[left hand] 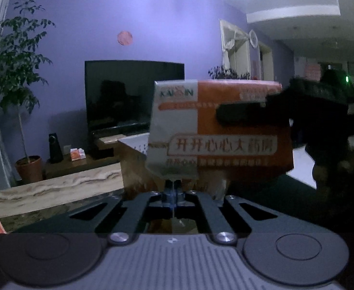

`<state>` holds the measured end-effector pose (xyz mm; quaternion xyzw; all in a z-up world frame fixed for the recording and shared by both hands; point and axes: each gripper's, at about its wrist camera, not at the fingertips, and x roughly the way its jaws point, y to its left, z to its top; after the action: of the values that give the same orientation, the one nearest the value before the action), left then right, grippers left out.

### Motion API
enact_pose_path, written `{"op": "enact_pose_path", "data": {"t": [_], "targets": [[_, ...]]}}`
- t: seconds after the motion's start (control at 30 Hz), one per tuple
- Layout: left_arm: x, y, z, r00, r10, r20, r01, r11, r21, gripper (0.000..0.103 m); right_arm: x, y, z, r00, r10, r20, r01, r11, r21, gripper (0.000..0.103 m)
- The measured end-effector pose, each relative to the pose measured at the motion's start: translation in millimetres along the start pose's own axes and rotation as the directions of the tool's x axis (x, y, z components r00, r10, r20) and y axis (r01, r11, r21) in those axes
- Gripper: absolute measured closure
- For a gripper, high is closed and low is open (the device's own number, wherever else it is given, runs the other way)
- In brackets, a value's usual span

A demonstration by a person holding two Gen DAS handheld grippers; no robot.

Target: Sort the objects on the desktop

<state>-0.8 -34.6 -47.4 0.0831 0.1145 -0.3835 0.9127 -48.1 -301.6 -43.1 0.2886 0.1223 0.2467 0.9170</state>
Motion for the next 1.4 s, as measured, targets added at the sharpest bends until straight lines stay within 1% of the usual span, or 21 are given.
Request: {"op": "enact_pose_path", "data": {"t": [0.2,0.37,0.73,0.8,1.03,1.3,1.4], "targets": [[4.0,-5.3,-4.8,0.998,-0.011,-0.064,0.013,1.0,0.021,0.103,2.2,8.9,-2.4,0.999,0.005,-0.046,-0.007,0.999,-0.047,0.03],[8.8,-6.1,-8.9,0.995,-0.008,-0.096,0.011,1.0,0.025,0.103,7.8,13.5,-10.0,0.995,-0.007,-0.095,0.0,0.998,-0.068,0.03],[9.6,-5.2,-13.7,0.996,-0.002,-0.092,0.004,1.0,0.028,0.103,5.1,15.3,-15.8,0.995,-0.011,-0.102,0.003,0.997,-0.071,0.029],[7.4,-9.6,-14.6,0.996,-0.002,-0.092,0.005,1.0,0.031,0.103,4.6,15.4,-16.4,0.995,-0.012,-0.102,0.005,0.998,-0.069,0.029],[4.5,-12.1,-15.3,0.996,0.0,-0.086,0.002,1.0,0.029,0.103,8.1,14.9,-18.4,0.992,-0.037,-0.119,0.029,0.997,-0.067,0.029],[1.8,-12.9,-15.3,0.997,-0.002,-0.081,0.005,0.999,0.033,0.103,7.2,17.6,-21.0,0.993,-0.036,-0.109,0.026,0.996,-0.088,0.029],[1.2,-12.9,-15.6,0.997,-0.002,-0.08,0.005,0.999,0.033,0.103,6.3,15.2,-22.7,0.995,-0.029,-0.098,0.021,0.997,-0.078,0.029]]}}
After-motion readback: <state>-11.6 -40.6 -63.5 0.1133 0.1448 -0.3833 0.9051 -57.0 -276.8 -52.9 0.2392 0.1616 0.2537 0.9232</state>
